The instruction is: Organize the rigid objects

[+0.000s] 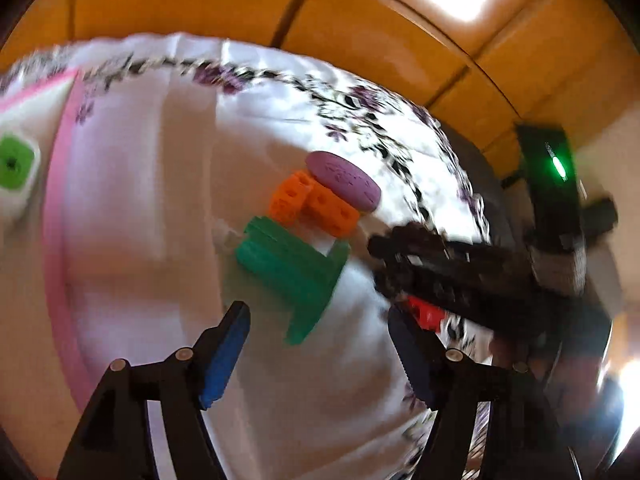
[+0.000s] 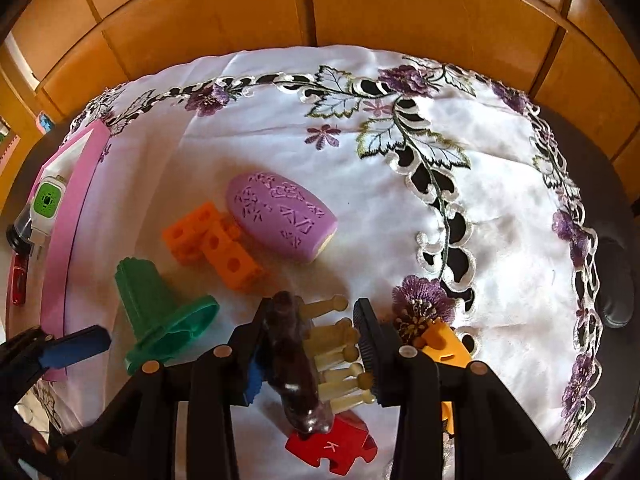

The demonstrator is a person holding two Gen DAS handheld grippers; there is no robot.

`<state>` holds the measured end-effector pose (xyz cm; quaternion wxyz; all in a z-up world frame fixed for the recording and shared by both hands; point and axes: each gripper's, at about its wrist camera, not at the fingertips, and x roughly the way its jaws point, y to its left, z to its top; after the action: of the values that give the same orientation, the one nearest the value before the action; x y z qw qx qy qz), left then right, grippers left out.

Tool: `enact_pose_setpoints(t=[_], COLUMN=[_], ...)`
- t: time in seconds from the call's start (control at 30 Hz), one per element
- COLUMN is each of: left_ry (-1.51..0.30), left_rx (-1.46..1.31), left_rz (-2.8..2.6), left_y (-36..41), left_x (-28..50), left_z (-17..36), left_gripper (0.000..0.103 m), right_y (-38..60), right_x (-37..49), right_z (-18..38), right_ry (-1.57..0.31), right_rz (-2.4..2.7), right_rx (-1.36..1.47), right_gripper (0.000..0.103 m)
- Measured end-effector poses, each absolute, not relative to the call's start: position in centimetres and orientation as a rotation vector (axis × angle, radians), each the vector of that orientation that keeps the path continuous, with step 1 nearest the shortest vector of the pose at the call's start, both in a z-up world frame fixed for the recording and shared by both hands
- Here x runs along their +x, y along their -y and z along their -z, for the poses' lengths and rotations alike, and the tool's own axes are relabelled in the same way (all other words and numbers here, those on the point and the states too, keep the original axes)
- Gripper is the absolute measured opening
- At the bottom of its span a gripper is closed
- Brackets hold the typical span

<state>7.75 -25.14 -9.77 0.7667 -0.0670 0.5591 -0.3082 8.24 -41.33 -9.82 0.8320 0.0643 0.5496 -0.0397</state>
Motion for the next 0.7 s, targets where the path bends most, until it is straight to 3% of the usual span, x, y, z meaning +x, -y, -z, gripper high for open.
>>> enact_pose_setpoints(t=[0.23, 0.47, 0.63, 0.7], left_ry=[-1.298, -1.312, -1.289, -1.29], left_rx=[-0.311, -0.226, -0.127, -0.095], left_rz=[0.599, 0.555, 0.562, 0.563], left_y=[25.3, 27.2, 28.3, 28.3], left_x=[11.0, 12.3, 12.2, 12.2], left_z=[11.2, 11.6, 11.6, 11.7], left_gripper=[0.07, 0.06, 0.06, 0.054], right_y=[41.5, 41.5, 41.4, 41.3], right_x=[8.5, 8.6, 8.7, 8.7], right_z=[10.3, 10.4, 10.4, 10.5], right_ry=[-1.198, -1.202, -1.205, -1.207], right_rz=[0.109, 0.109, 0.108, 0.108], right_rx=[0.116, 0.106, 0.101, 0.097], right_gripper=[0.039, 0.039, 0.04, 0.04])
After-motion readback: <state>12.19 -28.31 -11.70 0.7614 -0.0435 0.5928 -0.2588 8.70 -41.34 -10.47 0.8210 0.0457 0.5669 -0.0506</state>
